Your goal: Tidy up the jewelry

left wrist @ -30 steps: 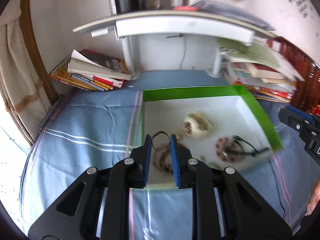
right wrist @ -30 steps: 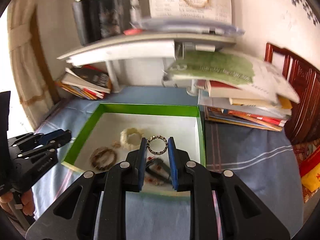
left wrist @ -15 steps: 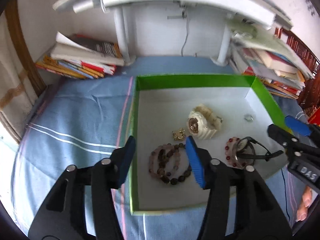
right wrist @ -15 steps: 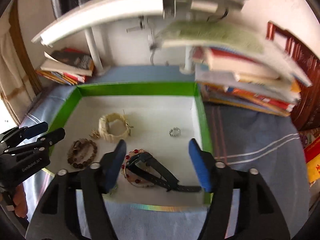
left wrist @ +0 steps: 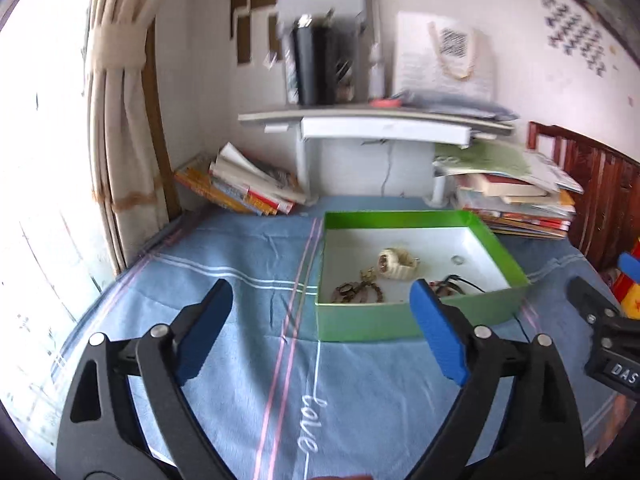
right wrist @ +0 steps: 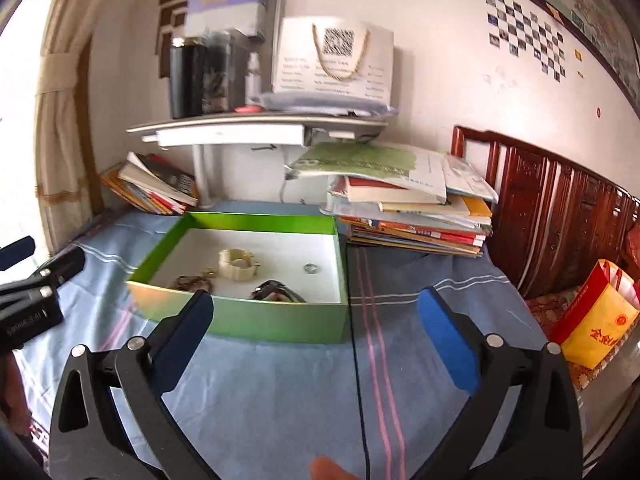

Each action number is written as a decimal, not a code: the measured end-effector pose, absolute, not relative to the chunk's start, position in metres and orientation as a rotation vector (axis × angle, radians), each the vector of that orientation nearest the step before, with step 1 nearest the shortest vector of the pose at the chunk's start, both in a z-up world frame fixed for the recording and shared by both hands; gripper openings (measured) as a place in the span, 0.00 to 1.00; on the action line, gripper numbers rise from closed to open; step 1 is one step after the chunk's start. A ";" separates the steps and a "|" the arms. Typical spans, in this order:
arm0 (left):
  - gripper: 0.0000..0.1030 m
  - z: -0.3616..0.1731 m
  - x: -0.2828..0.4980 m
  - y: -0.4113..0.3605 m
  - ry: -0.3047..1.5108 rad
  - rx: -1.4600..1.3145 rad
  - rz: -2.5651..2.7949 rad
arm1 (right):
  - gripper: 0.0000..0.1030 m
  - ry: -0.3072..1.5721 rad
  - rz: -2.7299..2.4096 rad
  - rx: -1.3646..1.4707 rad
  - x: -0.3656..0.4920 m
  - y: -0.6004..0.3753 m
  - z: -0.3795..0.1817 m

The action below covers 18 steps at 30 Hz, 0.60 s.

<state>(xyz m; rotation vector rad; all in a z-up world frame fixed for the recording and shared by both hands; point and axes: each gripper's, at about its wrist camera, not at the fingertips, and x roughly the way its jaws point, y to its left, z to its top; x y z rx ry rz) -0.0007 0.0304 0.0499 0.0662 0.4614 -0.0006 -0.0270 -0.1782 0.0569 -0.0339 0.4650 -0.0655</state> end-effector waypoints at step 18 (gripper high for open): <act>0.95 0.046 -0.027 0.023 0.441 0.096 -0.032 | 0.97 0.448 -0.053 -0.063 -0.043 -0.163 0.060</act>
